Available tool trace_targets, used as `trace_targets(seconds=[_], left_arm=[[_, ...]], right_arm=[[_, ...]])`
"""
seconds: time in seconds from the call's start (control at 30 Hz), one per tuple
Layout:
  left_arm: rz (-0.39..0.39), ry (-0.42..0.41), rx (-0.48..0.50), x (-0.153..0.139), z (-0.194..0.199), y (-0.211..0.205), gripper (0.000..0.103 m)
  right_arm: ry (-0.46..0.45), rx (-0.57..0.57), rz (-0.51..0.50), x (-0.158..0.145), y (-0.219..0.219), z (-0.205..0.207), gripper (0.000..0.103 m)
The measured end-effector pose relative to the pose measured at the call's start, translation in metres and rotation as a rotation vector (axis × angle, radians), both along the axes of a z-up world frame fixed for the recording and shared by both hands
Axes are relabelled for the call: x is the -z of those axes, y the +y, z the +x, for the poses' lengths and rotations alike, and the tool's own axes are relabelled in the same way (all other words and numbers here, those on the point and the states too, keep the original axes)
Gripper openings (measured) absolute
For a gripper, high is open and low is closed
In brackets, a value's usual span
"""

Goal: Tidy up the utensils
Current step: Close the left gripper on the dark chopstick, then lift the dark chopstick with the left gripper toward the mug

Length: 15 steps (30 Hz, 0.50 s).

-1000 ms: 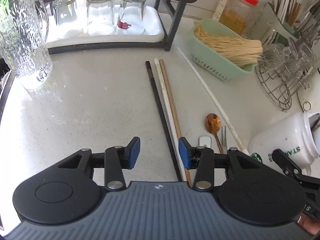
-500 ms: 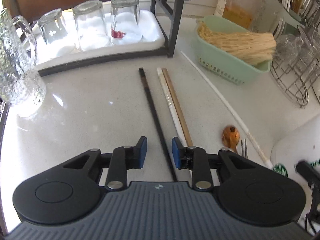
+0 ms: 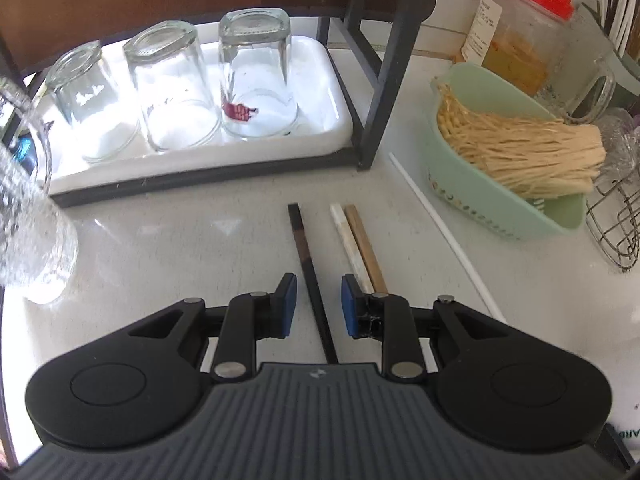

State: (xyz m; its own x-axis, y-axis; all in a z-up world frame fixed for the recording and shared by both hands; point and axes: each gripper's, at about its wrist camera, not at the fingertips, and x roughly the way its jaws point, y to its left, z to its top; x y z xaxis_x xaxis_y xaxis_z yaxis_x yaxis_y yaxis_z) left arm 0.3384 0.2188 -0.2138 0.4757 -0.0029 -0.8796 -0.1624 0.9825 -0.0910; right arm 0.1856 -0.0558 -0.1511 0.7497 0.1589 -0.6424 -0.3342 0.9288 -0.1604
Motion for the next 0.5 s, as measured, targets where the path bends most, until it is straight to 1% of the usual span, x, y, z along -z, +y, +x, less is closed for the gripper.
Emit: trace_targets(seconds=[0.1, 0.17, 0.2, 0.27, 0.37, 0.47, 0.5], left_arm=[[0.013, 0.007, 0.011, 0.000, 0.010, 0.001, 0.028], [0.038, 0.006, 0.025, 0.000, 0.019, 0.001, 0.028], [0.044, 0.004, 0.034, 0.000, 0.025, 0.001, 0.026], [0.069, 0.002, 0.062, -0.001, 0.030, -0.002, 0.011], [0.073, -0.004, 0.089, -0.001, 0.035, -0.005, 0.007], [0.069, -0.014, 0.091, -0.004, 0.032, -0.005, 0.006], [0.080, -0.025, 0.088, -0.004, 0.029, -0.005, 0.006]], right_arm=[[0.007, 0.019, -0.005, -0.001, 0.004, 0.001, 0.093], [0.013, 0.026, -0.006, -0.001, 0.005, 0.002, 0.093], [0.018, 0.031, -0.006, -0.001, 0.005, 0.003, 0.093], [0.023, 0.051, -0.010, -0.002, 0.007, 0.004, 0.093], [0.024, 0.075, -0.012, -0.001, 0.009, 0.004, 0.093], [0.031, 0.074, -0.014, -0.001, 0.008, 0.004, 0.094], [0.030, 0.066, -0.012, -0.001, 0.007, 0.005, 0.094]])
